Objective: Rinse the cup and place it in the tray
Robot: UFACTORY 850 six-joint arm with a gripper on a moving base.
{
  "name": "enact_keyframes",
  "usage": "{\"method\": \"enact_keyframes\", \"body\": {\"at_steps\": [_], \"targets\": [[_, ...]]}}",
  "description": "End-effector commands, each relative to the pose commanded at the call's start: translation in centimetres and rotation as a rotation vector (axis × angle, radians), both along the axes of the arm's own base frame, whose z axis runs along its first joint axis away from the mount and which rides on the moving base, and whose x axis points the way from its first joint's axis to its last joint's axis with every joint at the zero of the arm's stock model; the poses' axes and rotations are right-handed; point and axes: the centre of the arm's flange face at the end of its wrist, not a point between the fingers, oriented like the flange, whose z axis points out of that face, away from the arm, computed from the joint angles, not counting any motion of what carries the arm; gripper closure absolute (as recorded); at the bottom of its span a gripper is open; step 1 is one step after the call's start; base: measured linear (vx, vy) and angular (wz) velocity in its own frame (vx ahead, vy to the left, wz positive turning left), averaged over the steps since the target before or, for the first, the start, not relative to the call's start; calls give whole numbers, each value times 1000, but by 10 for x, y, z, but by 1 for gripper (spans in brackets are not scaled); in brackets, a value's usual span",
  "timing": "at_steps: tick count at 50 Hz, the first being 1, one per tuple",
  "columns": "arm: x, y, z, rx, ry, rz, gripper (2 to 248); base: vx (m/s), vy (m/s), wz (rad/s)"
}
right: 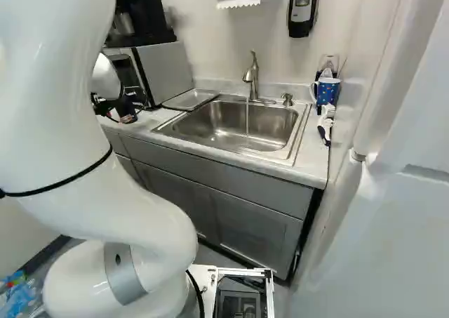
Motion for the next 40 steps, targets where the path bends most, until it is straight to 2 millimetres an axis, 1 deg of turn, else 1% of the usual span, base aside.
{"method": "enact_keyframes", "body": {"at_steps": [40], "targets": [[15,21,-28,96,-111,1,3,0,0,0]]}}
